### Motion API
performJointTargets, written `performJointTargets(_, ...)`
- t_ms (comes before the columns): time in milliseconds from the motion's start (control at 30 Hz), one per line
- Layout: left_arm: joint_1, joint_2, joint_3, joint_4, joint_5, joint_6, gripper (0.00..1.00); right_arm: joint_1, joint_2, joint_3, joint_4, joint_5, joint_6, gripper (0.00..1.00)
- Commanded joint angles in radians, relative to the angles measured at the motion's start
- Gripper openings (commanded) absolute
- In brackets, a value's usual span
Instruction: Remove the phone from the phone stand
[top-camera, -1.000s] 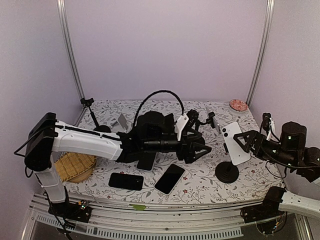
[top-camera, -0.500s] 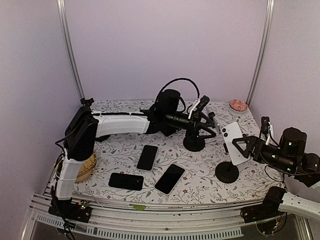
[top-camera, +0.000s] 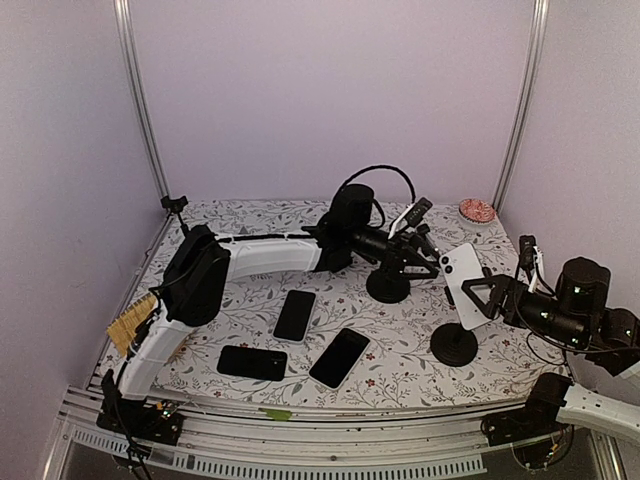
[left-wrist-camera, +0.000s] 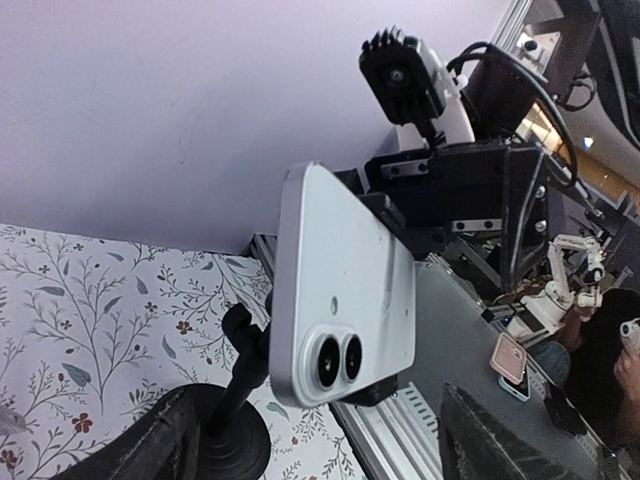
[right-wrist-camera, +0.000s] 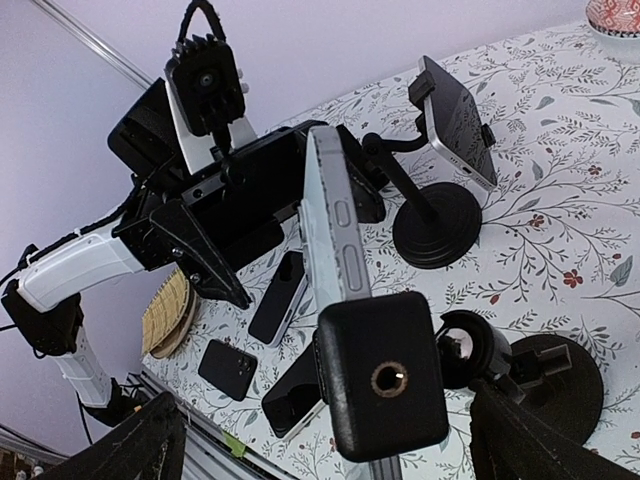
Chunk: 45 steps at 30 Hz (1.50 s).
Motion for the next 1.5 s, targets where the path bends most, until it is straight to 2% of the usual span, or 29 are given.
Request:
performJointTargets(0, -0.022, 0.019, 0.058, 0.064, 0.037, -0.069, 0.81, -0.004, 0.001, -0.022, 0.025, -0.019, -0.016, 0.99)
performJointTargets(133, -0.044, 0.026, 0.073, 0.065, 0.005, -0.081, 0.74, -0.004, 0.000, -0.024, 0.027, -0.014, -0.016, 0.99)
performJointTargets(233, -0.055, 0.028, 0.082, 0.060, -0.039, -0.091, 0.63, -0.004, 0.000, -0.025, 0.026, -0.016, -0.016, 0.99)
performJointTargets(433, -0.062, 0.045, 0.119, 0.053, -0.073, -0.104, 0.50, -0.004, -0.007, -0.029, 0.028, -0.020, -0.015, 0.99)
performJointTargets(500, -0.064, 0.056, 0.134, 0.054, -0.073, -0.114, 0.42, -0.005, -0.011, -0.030, 0.030, -0.022, -0.017, 0.99)
performJointTargets(633, -0.066, 0.048, 0.122, 0.040, -0.090, -0.116, 0.19, -0.003, -0.012, -0.030, 0.032, -0.019, -0.018, 0.99)
performJointTargets(733, -0.072, 0.008, 0.062, 0.041, -0.119, -0.109, 0.11, -0.004, -0.013, -0.027, 0.029, -0.011, -0.017, 0.99)
performJointTargets(867, -0.084, -0.076, -0.066, 0.071, -0.179, -0.114, 0.05, -0.003, -0.020, -0.024, 0.034, 0.015, -0.011, 0.99)
performJointTargets(1000, -0.089, -0.163, -0.216, 0.176, -0.245, -0.175, 0.00, -0.005, -0.016, -0.015, 0.052, 0.037, -0.006, 0.99)
performJointTargets(1133, -0.087, -0.252, -0.367, 0.253, -0.333, -0.246, 0.00, -0.004, 0.007, 0.007, 0.061, 0.056, -0.006, 0.99)
performJointTargets(1333, -0.087, -0.342, -0.464, 0.260, -0.388, -0.286, 0.00, -0.004, 0.040, 0.033, 0.098, 0.077, -0.028, 0.99)
performJointTargets(1467, -0.086, -0.423, -0.566, 0.279, -0.487, -0.331, 0.00, -0.003, 0.054, 0.031, 0.149, 0.048, -0.044, 0.99)
